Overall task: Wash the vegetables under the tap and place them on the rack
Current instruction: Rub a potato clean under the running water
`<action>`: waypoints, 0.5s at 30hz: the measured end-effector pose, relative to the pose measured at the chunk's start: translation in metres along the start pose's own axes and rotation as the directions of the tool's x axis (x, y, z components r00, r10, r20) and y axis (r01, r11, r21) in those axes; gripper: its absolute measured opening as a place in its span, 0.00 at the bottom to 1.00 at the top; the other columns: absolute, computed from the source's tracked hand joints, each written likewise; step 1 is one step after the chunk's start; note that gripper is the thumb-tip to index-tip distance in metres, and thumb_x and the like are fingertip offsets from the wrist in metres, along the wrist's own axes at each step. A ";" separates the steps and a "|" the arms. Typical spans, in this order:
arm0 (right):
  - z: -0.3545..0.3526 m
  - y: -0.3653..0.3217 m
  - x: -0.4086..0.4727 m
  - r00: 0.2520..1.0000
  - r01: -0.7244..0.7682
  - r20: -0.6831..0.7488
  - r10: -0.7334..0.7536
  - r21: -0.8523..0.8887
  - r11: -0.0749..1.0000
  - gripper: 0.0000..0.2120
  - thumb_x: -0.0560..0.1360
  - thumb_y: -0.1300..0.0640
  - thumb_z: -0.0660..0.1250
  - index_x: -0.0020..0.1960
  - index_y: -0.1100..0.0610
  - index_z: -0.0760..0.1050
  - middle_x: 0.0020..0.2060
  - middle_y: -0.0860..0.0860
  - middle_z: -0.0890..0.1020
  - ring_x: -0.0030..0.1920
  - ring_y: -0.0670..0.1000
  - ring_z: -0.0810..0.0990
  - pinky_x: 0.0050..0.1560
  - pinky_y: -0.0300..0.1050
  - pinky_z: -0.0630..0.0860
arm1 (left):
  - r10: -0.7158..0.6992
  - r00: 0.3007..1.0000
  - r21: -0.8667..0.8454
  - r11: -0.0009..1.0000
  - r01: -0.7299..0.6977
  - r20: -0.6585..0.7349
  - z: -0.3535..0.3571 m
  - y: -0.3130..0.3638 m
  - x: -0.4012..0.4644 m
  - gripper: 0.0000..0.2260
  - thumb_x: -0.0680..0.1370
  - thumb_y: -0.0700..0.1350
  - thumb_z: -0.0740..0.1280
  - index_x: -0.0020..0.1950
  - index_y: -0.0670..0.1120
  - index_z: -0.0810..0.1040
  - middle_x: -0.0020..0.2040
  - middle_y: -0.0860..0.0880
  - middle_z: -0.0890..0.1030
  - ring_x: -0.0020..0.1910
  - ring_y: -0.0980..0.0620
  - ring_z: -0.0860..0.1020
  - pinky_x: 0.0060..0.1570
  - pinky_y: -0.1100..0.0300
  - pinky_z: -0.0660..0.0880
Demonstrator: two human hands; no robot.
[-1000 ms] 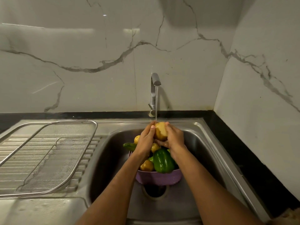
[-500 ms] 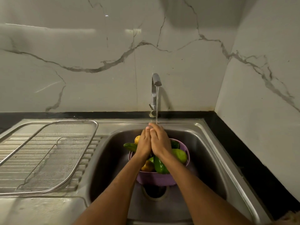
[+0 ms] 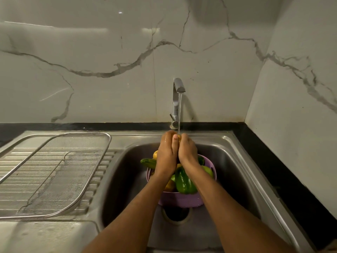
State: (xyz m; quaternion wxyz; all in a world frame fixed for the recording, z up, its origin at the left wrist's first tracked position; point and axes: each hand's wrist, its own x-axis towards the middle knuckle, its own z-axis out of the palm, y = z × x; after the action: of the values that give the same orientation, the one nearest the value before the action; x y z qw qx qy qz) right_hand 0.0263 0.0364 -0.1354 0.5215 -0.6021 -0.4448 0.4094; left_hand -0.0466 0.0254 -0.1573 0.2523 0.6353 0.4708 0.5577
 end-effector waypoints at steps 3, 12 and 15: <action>-0.007 0.007 0.003 0.978 0.183 -0.058 -0.200 -0.229 0.956 0.23 0.87 0.46 0.50 0.46 0.53 0.78 0.40 0.50 0.82 0.42 0.47 0.81 0.38 0.41 0.72 | -0.002 1.000 0.058 0.998 0.001 0.022 0.001 0.000 0.003 0.13 0.88 0.51 0.53 0.56 0.51 0.76 0.47 0.53 0.81 0.47 0.57 0.80 0.48 0.62 0.78; -0.020 0.018 0.006 0.919 0.346 -0.045 -0.393 -0.389 0.854 0.19 0.87 0.45 0.50 0.47 0.52 0.74 0.35 0.48 0.77 0.37 0.47 0.78 0.40 0.46 0.78 | -0.450 0.867 -0.010 0.887 0.462 0.213 -0.001 0.008 0.020 0.20 0.88 0.53 0.47 0.53 0.43 0.73 0.46 0.43 0.77 0.43 0.52 0.75 0.39 0.63 0.74; -0.014 0.019 0.007 0.919 0.331 -0.113 -0.378 -0.299 0.895 0.19 0.87 0.47 0.49 0.42 0.51 0.71 0.35 0.50 0.75 0.36 0.48 0.76 0.40 0.44 0.75 | -0.468 0.869 -0.054 0.875 0.482 0.162 0.000 0.006 0.018 0.25 0.87 0.57 0.47 0.58 0.41 0.75 0.49 0.43 0.79 0.47 0.51 0.78 0.49 0.59 0.75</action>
State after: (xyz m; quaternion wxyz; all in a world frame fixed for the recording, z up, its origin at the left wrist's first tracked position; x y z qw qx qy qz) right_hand 0.0434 0.0381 -0.1529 0.5349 -0.6091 -0.5540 0.1897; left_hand -0.0460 0.0386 -0.1439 0.4442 0.5262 0.5667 0.4523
